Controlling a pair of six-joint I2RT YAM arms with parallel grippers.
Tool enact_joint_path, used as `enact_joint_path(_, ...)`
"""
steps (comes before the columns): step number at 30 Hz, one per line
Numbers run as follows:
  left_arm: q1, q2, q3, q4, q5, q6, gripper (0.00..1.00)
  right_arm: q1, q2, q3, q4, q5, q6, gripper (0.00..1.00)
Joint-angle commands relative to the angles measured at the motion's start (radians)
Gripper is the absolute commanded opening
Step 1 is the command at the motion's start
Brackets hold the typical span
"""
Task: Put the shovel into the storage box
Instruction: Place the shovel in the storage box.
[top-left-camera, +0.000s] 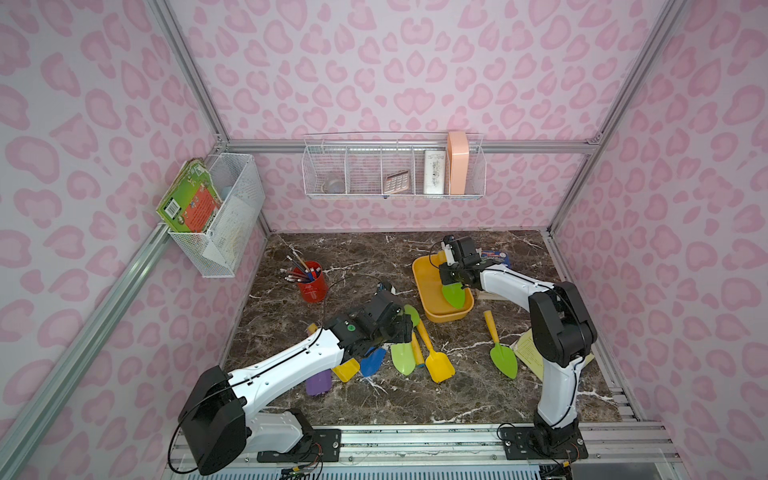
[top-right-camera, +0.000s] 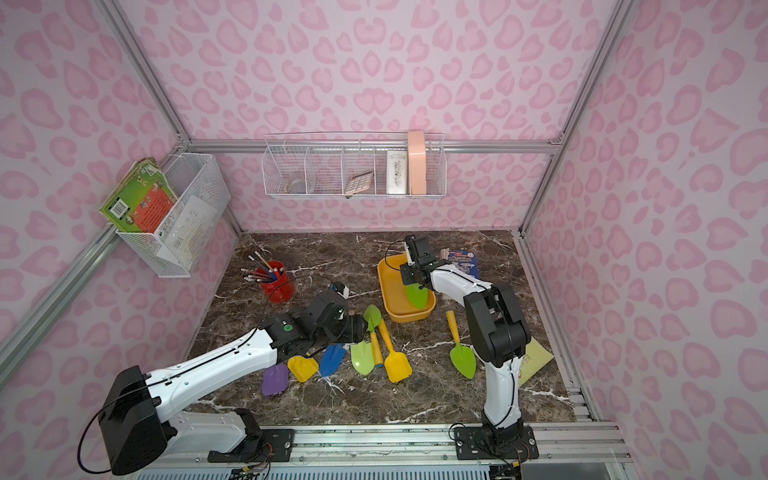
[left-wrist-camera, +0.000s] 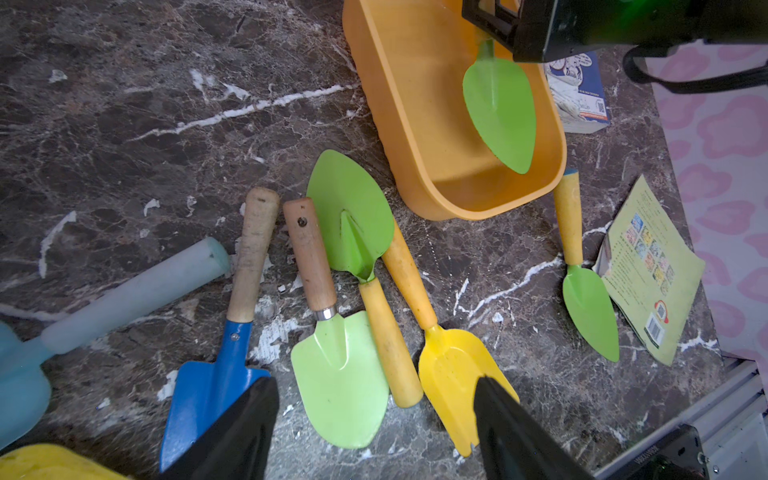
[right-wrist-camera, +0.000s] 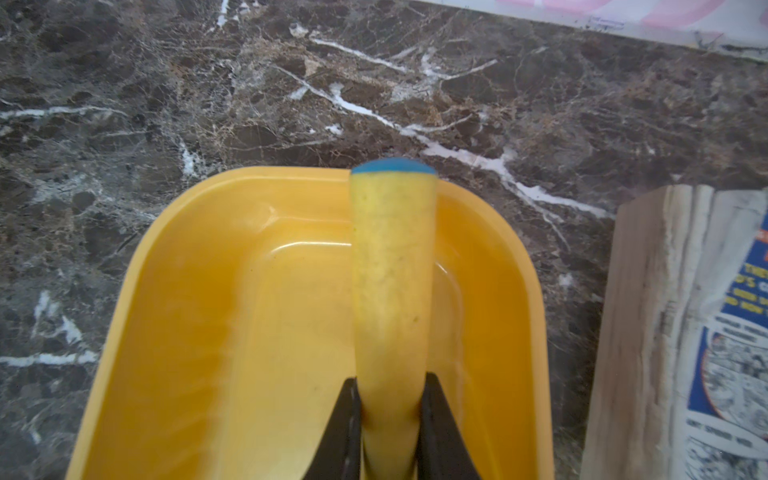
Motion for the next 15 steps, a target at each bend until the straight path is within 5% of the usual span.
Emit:
enact_joint_path(1, 0.001, -0.005, 0.000, 0.003, 0.002, 0.007, 0.79, -0.007, 0.018, 0.002, 0.038, 0.000, -0.001, 0.07)
enact_joint_path(15, 0.000, 0.008, -0.002, 0.002, 0.000, 0.001, 0.79, -0.014, 0.060, -0.009, 0.059, -0.013, 0.013, 0.19)
